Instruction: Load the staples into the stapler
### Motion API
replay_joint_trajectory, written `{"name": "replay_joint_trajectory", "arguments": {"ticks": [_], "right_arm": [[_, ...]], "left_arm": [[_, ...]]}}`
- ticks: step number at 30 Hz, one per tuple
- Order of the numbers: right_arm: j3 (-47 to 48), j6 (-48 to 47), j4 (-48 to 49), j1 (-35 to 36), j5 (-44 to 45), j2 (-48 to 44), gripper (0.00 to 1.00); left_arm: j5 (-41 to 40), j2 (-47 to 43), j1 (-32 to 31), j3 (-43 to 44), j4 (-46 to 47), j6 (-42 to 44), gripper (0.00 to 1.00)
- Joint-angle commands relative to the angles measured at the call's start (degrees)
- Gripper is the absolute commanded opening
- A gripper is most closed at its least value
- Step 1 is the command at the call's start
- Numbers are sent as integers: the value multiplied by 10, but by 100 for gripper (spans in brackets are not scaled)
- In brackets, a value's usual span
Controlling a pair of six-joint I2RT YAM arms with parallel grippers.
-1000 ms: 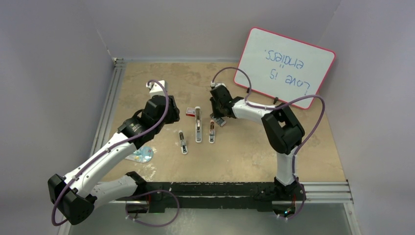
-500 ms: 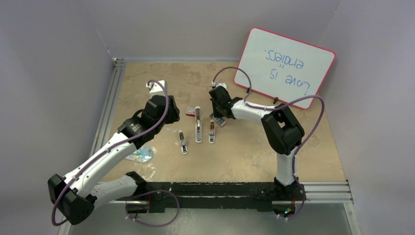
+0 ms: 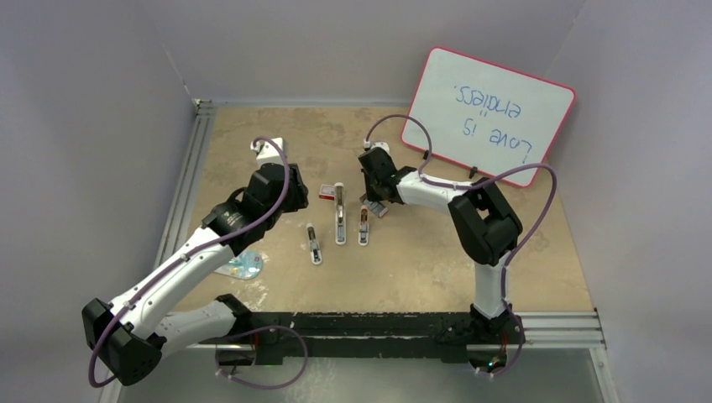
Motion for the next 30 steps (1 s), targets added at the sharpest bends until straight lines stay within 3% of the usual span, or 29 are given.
{"name": "replay_joint_trajectory", "arguments": {"ticks": [1, 11, 17, 30], "right_arm": [[8, 10, -16, 3, 28, 2, 13], [10, 16, -25, 2, 41, 9, 14], [10, 23, -39, 2, 48, 5, 0], [-36, 38, -67, 1, 123, -38, 0]], "left_arm": [[-9, -10, 3, -5, 14, 7, 39], [-8, -10, 3, -5, 15, 6, 39], [-8, -10, 3, -6, 15, 6, 39], [-5, -10, 3, -5, 16, 6, 39]]}}
